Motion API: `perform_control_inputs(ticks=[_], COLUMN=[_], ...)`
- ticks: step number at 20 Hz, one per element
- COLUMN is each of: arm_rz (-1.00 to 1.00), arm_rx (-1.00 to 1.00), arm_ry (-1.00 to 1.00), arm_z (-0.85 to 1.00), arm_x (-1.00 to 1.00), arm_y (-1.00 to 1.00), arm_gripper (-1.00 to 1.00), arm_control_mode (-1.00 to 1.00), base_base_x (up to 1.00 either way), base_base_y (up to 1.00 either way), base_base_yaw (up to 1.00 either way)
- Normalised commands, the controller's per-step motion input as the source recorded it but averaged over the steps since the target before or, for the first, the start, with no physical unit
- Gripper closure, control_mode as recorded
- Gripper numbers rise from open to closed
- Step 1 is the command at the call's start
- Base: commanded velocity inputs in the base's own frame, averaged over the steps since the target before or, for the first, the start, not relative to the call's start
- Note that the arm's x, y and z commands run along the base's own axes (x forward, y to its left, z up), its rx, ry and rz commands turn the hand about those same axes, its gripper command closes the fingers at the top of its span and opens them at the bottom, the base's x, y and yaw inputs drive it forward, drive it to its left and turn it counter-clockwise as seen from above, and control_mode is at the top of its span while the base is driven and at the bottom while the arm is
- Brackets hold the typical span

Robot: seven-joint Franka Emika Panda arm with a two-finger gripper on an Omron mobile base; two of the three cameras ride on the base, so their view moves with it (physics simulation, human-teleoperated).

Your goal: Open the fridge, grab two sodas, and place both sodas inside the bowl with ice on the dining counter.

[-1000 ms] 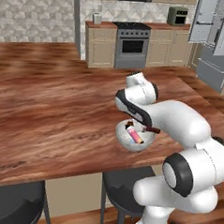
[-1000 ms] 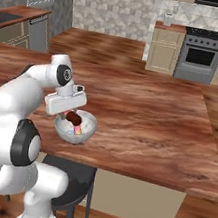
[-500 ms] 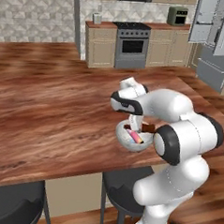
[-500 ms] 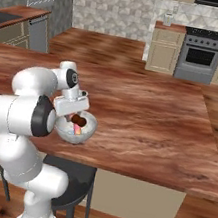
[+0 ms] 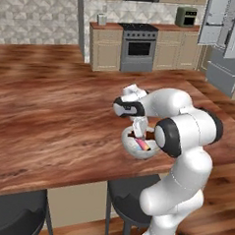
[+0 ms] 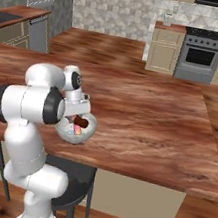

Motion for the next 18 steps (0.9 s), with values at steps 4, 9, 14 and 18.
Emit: perform_control_inputs(ticks=[4, 9, 14, 18], arm_rz=[0.00, 0.00, 0.00, 0.00], arm_rx=[0.00, 0.00, 0.00, 0.02], arm_ry=[0.13, 0.13, 0.11, 0.02], arm_z=[-0.20, -0.21, -0.19, -0.08], arm_x=[0.15, 0.15, 0.13, -0.04], arm_y=[-0.04, -0.02, 0.00, -0.07], arm_gripper=[1.00, 1.00, 1.00, -1.00], arm_control_mode=[-1.00, -1.00, -1.00, -1.00], base_base_x=[0.00, 0.00, 0.00, 0.00], base_base_y=[0.00, 0.00, 0.00, 0.00], base_base_yaw=[0.00, 0.00, 0.00, 0.00])
